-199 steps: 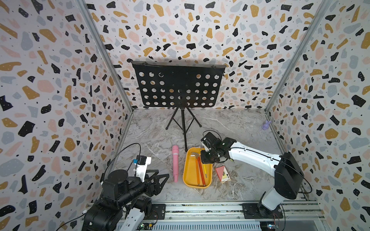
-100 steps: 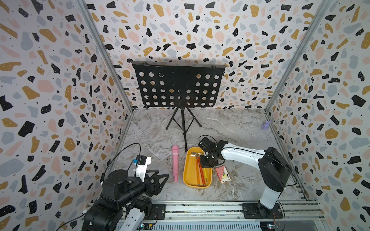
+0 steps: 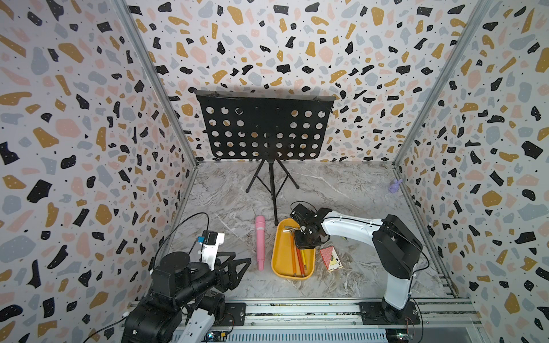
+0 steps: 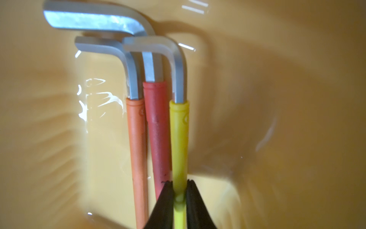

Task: Put the hex key on the desktop into the storage box
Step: Place the Allen key in the storage box.

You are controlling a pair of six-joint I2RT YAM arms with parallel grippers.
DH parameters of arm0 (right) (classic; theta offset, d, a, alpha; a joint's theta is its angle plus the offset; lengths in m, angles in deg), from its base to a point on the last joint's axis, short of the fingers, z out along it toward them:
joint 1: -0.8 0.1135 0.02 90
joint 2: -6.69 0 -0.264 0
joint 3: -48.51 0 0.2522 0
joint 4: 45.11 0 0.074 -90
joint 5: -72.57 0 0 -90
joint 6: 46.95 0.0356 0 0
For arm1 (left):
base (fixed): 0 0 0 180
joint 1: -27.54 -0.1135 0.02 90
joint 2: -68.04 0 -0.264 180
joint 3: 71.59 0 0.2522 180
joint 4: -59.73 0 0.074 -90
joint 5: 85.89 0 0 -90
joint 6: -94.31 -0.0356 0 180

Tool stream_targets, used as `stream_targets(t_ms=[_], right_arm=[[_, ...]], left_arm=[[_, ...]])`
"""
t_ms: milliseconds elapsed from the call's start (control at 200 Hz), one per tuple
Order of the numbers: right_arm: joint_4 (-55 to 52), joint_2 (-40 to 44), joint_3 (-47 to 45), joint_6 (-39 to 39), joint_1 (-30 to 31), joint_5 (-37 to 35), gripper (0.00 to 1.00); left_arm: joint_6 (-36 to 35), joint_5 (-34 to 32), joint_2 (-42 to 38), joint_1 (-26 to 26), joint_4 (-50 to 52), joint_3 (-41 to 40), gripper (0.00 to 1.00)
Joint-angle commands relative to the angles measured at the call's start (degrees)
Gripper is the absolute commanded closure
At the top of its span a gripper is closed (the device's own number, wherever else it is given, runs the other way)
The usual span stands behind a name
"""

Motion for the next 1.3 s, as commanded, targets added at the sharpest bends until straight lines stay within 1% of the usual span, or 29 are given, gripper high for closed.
stream_targets(t_ms=[0, 135, 260, 415, 566, 711, 926, 1066, 1161, 1296], right_arm=[[-2.5, 2.1, 2.0, -0.7, -0.2, -1.9, 0.77], [-3.5, 4.0, 2.6, -1.5, -0.2, -3.4, 0.74], [-5.1, 6.4, 3.8, -3.0, -0.2, -5.8, 0.75], [-7.0, 10.2, 5.2, -6.0, -0.3, -10.8, 0.75], [-8.2, 13.0, 5.7, -9.3, -2.2, -13.4, 0.76], [-8.5, 15.0, 5.1, -12.7, -5.8, -13.6, 0.77], [-8.7, 16.3, 2.4, -16.1, -14.6, -11.5, 0.78], [-9.1, 15.0, 1.0, -17.6, -19.9, -10.7, 0.79], [-9.1, 13.7, 0.6, -18.3, -21.9, -10.3, 0.79], [-9.0, 11.7, 0.8, -19.2, -23.3, -9.5, 0.8]], left_arm=[[0.1, 0.1, -0.1, -0.5, -1.4, -0.7, 0.22], [0.0, 0.1, -0.1, -0.5, -1.4, -0.7, 0.22], [0.1, 0.1, -0.1, -0.5, -1.4, -0.7, 0.22], [0.0, 0.1, -0.1, -0.5, -1.4, -0.7, 0.22], [0.1, 0.1, -0.2, -0.5, -1.3, -0.7, 0.22], [0.2, 0.1, -0.2, -0.5, -1.4, -0.7, 0.22], [0.1, 0.1, -0.3, -0.5, -1.4, -0.7, 0.22], [0.1, 0.1, -0.3, -0.5, -1.3, -0.7, 0.22], [0.1, 0.0, -0.3, -0.5, -1.3, -0.7, 0.22], [0.1, 0.0, -0.2, -0.5, -1.4, -0.7, 0.22]])
